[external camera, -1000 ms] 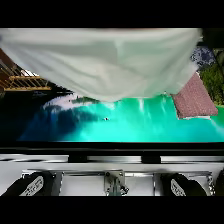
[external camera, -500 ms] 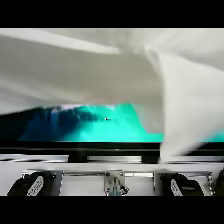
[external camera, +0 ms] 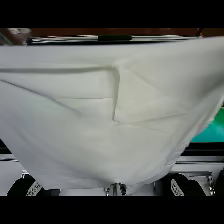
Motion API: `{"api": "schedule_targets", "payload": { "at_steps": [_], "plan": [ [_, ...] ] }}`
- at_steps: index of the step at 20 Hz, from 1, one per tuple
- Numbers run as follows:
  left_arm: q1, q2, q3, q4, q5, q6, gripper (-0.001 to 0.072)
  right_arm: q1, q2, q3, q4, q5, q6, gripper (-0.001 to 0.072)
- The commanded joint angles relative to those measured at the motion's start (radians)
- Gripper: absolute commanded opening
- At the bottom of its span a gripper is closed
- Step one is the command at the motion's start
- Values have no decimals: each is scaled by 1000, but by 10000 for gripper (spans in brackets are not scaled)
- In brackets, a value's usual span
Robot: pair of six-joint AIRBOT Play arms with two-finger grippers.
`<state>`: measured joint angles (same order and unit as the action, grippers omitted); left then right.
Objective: Fold the shirts.
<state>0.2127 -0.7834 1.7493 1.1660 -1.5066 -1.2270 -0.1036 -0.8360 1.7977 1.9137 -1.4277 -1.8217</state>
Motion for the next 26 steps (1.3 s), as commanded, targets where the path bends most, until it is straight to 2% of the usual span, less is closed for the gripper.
{"api": "schedule_targets", "payload": {
  "at_steps": [1,3,5,10,12,16,20,26],
  "plan": [
    [0,-100,-192,20,-64,10,33,1,-216,1,38,-240,60,58],
    [-2,-222,-235,17,-41,10,33,2,-373,1,59,-209,63,58],
    [-2,-371,-232,2,37,10,33,2,-539,1,98,-141,82,59],
    [-1,-705,-209,-114,319,10,33,2,-896,2,323,238,87,58],
    [-1,-807,-184,-166,420,10,33,9,-982,2,358,358,87,58],
    [-2,-953,-167,-312,626,10,33,67,-1096,2,353,556,77,59],
    [-2,-1040,-167,-421,740,10,33,124,-1144,1,351,754,78,59],
    [-19,-1101,-167,-460,756,10,34,145,-1164,2,327,800,79,59]
  ]
}}
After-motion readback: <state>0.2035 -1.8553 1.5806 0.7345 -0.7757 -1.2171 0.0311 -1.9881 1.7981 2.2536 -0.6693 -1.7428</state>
